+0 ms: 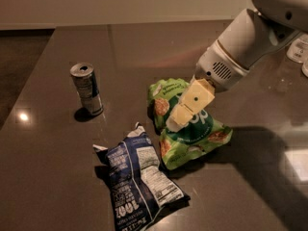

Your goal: Move green rice chip bag near blue chip bag

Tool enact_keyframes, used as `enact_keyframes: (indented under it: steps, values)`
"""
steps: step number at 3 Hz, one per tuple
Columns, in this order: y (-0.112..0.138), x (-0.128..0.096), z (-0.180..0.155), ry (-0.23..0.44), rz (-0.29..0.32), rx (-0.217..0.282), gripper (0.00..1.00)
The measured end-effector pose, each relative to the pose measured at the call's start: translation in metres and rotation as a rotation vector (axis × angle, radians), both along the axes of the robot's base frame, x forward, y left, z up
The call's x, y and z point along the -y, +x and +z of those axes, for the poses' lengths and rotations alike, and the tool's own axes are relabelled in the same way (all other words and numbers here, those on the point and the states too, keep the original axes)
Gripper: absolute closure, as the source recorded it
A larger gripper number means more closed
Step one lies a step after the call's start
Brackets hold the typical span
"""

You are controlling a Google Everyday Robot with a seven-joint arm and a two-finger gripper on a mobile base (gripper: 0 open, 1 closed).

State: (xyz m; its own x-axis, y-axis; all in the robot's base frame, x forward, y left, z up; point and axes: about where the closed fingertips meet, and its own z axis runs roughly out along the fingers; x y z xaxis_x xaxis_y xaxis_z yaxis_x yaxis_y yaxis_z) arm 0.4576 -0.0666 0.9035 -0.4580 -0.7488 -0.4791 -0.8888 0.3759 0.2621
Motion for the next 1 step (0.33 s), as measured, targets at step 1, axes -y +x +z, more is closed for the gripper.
enact_keyframes:
  steps: [1]
  values:
    - [0.0,-0.0001,0.0,0.0,0.0,0.0,0.0]
